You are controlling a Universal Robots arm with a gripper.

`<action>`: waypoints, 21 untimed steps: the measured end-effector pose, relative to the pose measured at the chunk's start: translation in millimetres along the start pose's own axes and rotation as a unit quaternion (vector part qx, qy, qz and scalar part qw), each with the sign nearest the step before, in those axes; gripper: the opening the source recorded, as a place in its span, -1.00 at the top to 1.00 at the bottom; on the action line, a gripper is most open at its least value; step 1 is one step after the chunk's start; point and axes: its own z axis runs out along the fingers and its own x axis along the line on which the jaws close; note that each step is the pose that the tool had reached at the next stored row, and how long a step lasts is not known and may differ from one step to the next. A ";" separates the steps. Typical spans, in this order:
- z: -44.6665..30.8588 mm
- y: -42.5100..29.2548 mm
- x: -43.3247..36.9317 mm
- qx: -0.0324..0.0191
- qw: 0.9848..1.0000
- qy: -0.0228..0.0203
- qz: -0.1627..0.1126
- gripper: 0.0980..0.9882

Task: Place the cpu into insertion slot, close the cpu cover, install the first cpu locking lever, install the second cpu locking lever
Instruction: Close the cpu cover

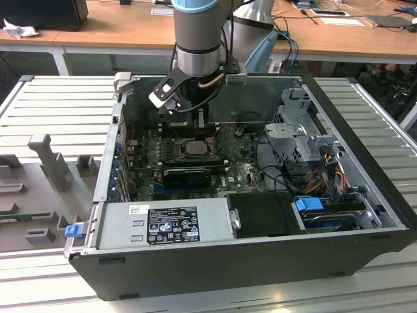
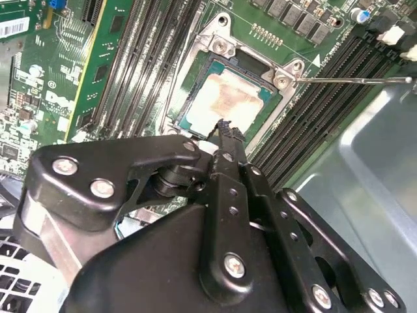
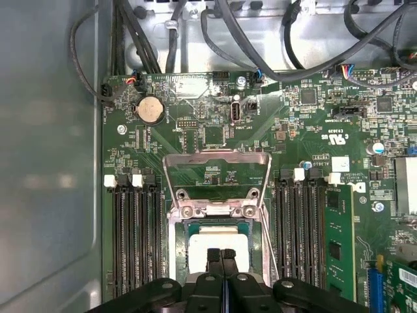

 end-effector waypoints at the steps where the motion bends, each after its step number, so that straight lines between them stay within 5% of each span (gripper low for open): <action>1: -1.7 0.1 0.1 0.000 1.000 0.000 0.000 0.98; 4: -10.3 1.2 0.4 0.003 1.000 0.000 0.000 0.98; 7: -10.9 11.4 0.7 0.010 1.000 0.000 0.000 0.98; 11: -16.7 11.9 1.0 0.011 1.000 0.000 0.000 0.98; 21: -27.0 25.7 1.8 0.011 1.000 0.000 0.000 0.98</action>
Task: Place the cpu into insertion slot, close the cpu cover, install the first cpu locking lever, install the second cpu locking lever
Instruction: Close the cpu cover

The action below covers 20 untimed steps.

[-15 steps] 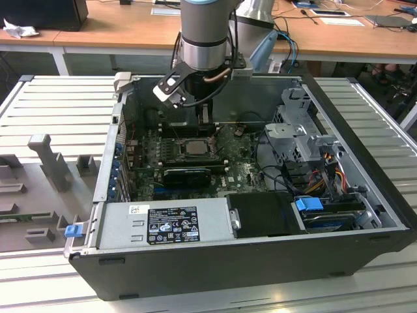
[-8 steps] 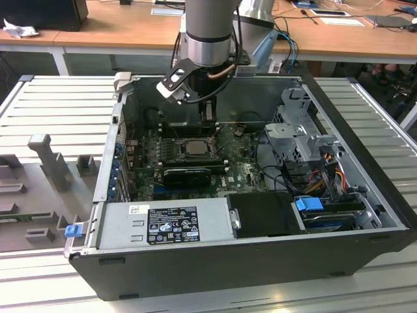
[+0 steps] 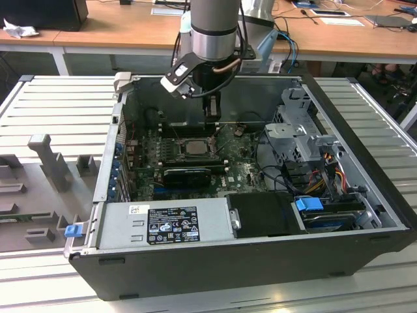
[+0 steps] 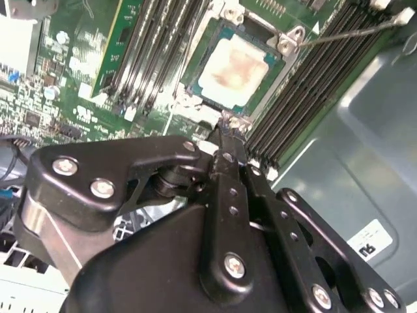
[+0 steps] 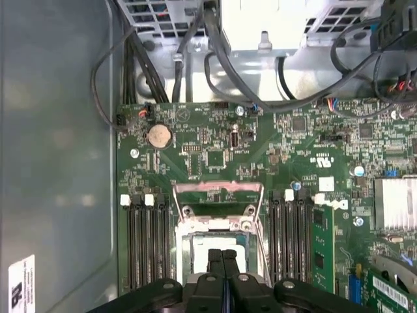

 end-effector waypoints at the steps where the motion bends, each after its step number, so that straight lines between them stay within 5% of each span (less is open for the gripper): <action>1: -2.1 0.7 0.1 0.000 1.000 0.000 0.000 0.98; 3: -2.7 5.6 0.3 0.000 1.000 0.000 0.000 0.98; 7: -1.6 29.2 1.0 0.001 1.000 0.000 -0.001 0.98; 16: -0.8 36.3 1.2 0.001 1.000 0.000 -0.003 0.98; 20: -0.1 49.4 1.6 0.003 1.000 0.000 -0.003 0.98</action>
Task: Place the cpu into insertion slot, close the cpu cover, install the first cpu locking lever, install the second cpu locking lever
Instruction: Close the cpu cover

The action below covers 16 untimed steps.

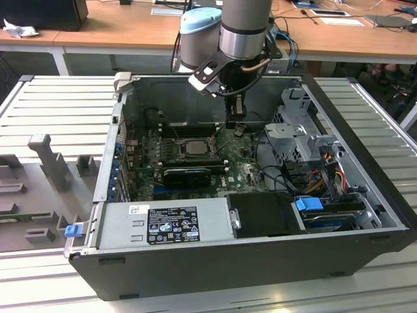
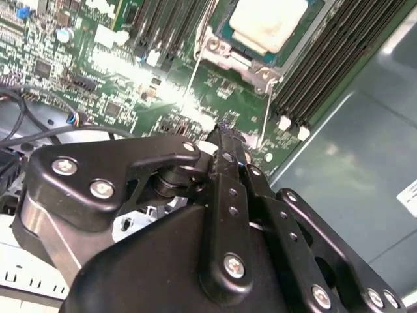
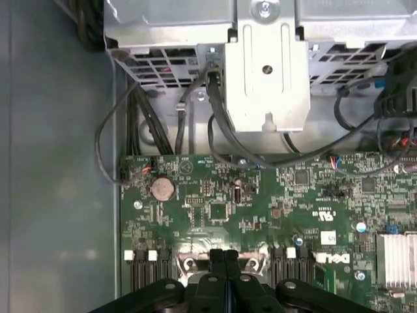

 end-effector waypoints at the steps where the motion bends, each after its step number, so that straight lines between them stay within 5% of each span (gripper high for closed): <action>1: 0.0 2.1 0.0 0.000 1.000 0.000 0.000 0.98; 7: 2.2 16.6 0.3 0.001 1.000 0.000 0.000 0.98; 10: 9.9 21.5 0.2 0.002 1.000 0.000 -0.001 0.98; 16: 16.7 19.4 -0.2 0.005 1.000 0.000 -0.001 0.98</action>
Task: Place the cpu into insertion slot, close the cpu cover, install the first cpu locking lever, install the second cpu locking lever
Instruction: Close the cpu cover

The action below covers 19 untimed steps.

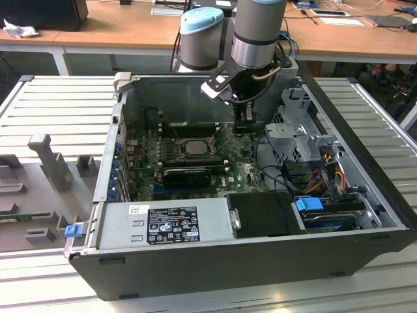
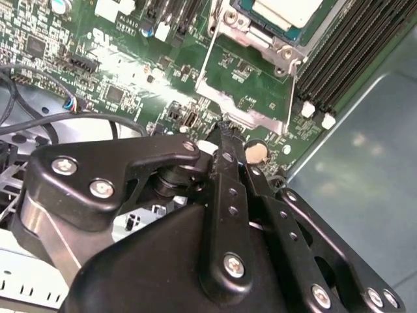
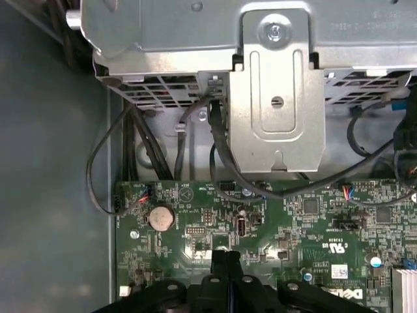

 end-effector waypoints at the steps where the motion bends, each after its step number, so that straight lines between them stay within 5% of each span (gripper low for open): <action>1: 0.0 -1.7 0.0 0.000 1.000 0.000 0.000 0.98; 11: -0.3 -12.0 -0.2 0.000 1.000 0.000 0.000 0.98; 19: -0.7 -28.7 -0.6 0.000 1.000 0.000 0.000 0.98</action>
